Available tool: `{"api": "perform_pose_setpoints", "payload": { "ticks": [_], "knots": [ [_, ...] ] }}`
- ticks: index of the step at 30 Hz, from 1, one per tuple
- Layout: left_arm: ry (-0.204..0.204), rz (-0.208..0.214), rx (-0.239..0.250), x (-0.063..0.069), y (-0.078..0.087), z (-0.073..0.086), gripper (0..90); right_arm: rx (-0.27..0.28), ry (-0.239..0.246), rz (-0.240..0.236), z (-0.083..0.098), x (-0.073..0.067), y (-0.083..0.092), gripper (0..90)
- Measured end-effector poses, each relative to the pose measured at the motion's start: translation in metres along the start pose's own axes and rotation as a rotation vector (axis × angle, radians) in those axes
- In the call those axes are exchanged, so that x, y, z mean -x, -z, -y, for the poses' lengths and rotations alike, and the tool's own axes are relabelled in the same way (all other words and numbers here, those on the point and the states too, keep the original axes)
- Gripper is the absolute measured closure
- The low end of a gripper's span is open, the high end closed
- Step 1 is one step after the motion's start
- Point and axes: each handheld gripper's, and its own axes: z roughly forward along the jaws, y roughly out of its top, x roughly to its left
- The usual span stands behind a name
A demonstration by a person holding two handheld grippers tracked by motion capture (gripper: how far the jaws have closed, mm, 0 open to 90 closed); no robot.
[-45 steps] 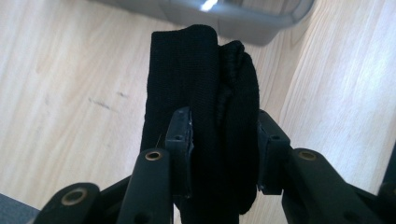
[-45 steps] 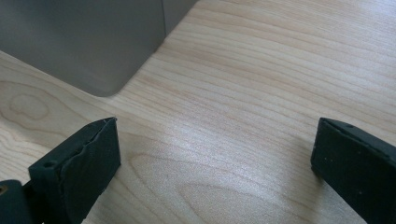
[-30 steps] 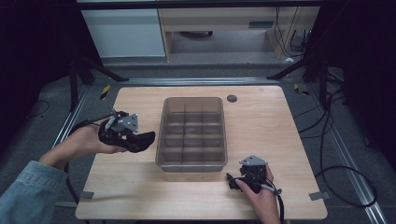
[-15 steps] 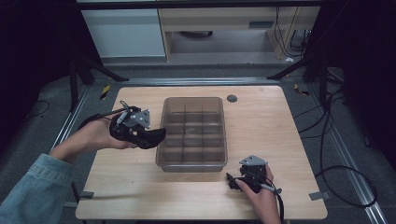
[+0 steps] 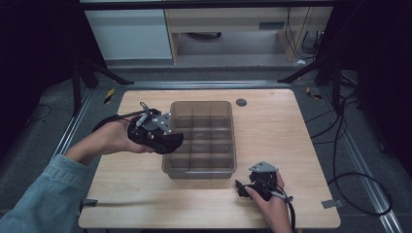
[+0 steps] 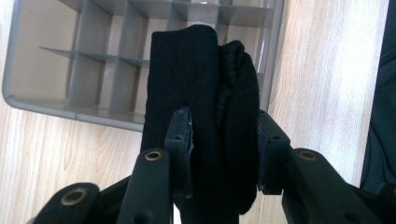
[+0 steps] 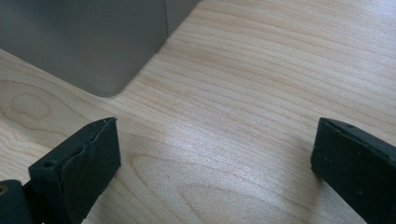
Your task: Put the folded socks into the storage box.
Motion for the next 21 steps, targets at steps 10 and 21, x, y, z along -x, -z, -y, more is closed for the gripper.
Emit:
{"api": "perform_pose_setpoints", "payload": {
  "ticks": [10,21],
  "knots": [
    [-0.014,0.028,-0.016,-0.003,-0.012,-0.014,63.8,0.002,0.003,-0.001,0.000,0.000,0.000,1.7],
    [-0.030,0.052,-0.055,-0.001,-0.030,-0.022,63.7,0.002,0.002,-0.002,0.000,0.000,0.000,1.7]
  ]
}}
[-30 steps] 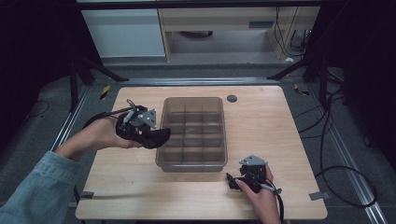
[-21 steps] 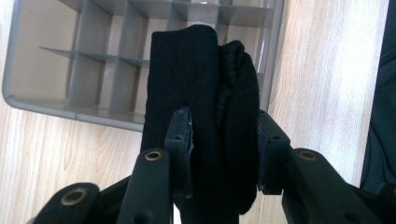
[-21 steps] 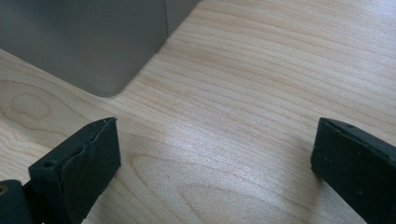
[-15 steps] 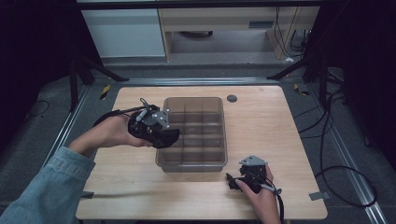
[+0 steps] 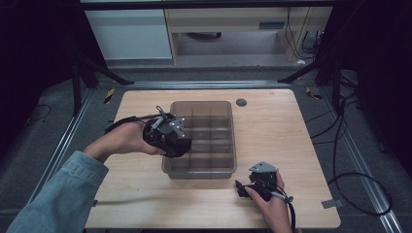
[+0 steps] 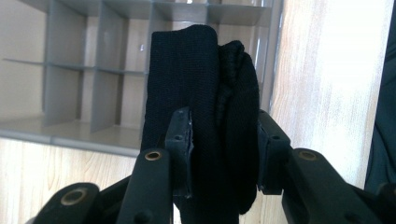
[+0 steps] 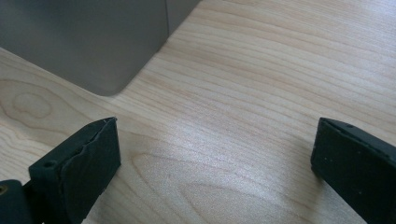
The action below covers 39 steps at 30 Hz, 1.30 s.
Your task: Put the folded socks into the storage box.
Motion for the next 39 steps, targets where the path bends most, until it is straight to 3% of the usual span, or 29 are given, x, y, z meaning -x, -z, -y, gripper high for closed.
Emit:
{"api": "perform_pose_setpoints", "payload": {
  "ticks": [17,39],
  "knots": [
    [0.021,0.061,-0.057,-0.001,-0.036,0.001,63.5,0.000,0.000,-0.001,0.000,0.000,0.000,1.6],
    [0.026,0.120,-0.117,-0.002,-0.061,-0.003,62.8,0.000,0.003,-0.002,0.000,0.000,0.000,1.7]
  ]
}}
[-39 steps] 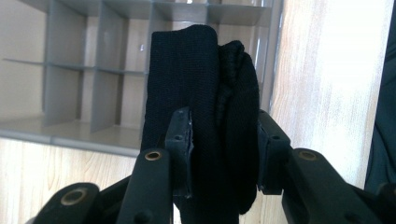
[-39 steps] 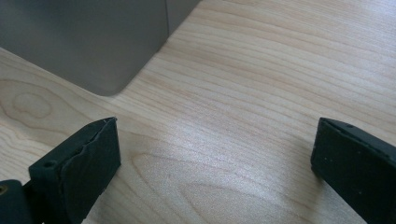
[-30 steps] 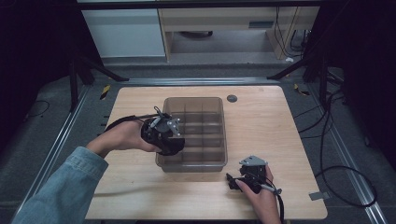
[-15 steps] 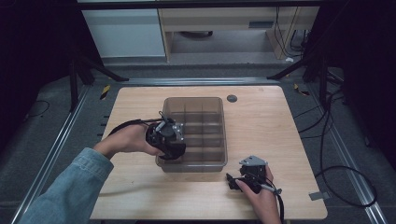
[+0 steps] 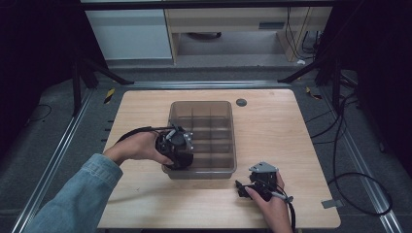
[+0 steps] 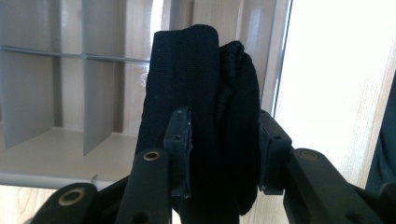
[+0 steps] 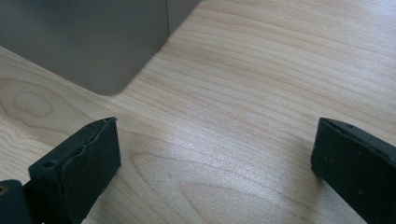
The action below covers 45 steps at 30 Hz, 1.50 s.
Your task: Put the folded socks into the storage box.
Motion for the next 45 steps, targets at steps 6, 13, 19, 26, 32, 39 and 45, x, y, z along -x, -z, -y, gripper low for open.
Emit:
{"api": "perform_pose_setpoints", "payload": {
  "ticks": [6,13,19,26,32,39,45],
  "knots": [
    [0.004,0.009,0.005,-0.001,-0.003,0.000,62.4,0.000,0.005,0.000,0.000,0.000,0.000,1.7],
    [0.014,0.023,0.017,-0.002,-0.002,0.003,61.2,-0.001,0.004,0.000,0.000,0.000,0.000,1.6],
    [0.016,0.028,0.011,-0.003,-0.004,0.003,60.5,-0.001,0.004,0.000,0.000,0.000,0.000,1.7],
    [0.010,0.020,0.016,-0.002,-0.002,0.006,52.4,0.000,0.005,-0.001,0.000,0.000,0.000,1.6],
    [0.020,0.011,0.045,-0.003,0.003,0.011,40.3,0.000,0.005,-0.002,0.000,0.000,0.000,1.7],
    [0.032,-0.006,0.127,-0.003,0.022,0.014,34.1,0.000,0.003,-0.002,0.000,0.000,0.000,1.7],
    [0.038,-0.025,0.183,-0.004,0.039,0.015,42.2,-0.001,0.003,-0.002,0.000,0.000,0.000,1.7]
  ]
}}
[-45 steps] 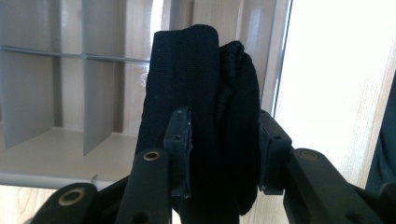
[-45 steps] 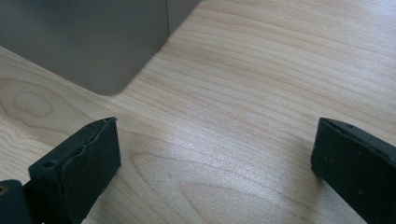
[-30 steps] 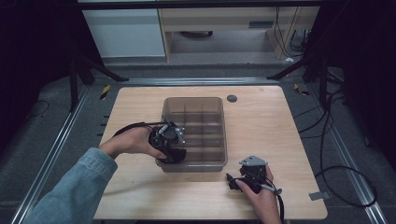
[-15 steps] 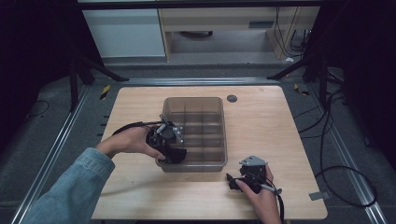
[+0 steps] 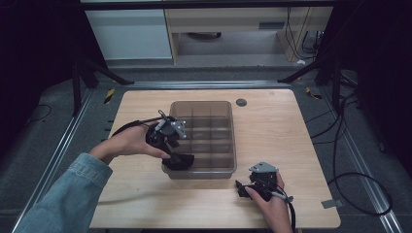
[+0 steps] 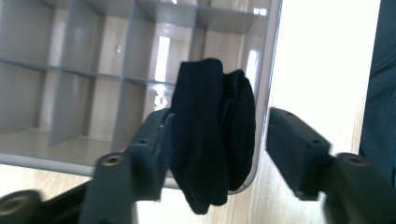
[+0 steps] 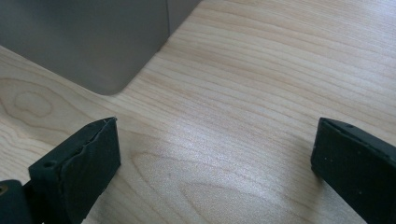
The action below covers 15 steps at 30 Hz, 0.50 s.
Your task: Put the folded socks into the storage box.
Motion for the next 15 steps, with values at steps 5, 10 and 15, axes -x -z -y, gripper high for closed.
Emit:
{"api": "perform_pose_setpoints", "payload": {
  "ticks": [5,10,15],
  "knots": [
    [0.036,0.003,0.049,-0.003,0.011,0.000,66.4,0.000,-0.001,0.000,0.000,0.000,0.000,1.7],
    [0.055,-0.017,0.057,-0.008,0.015,-0.002,84.7,0.000,0.001,0.000,0.000,0.000,0.000,1.7],
    [0.082,-0.010,0.037,-0.016,0.009,-0.004,90.0,0.000,0.001,0.001,0.000,0.000,0.000,1.7]
  ]
}}
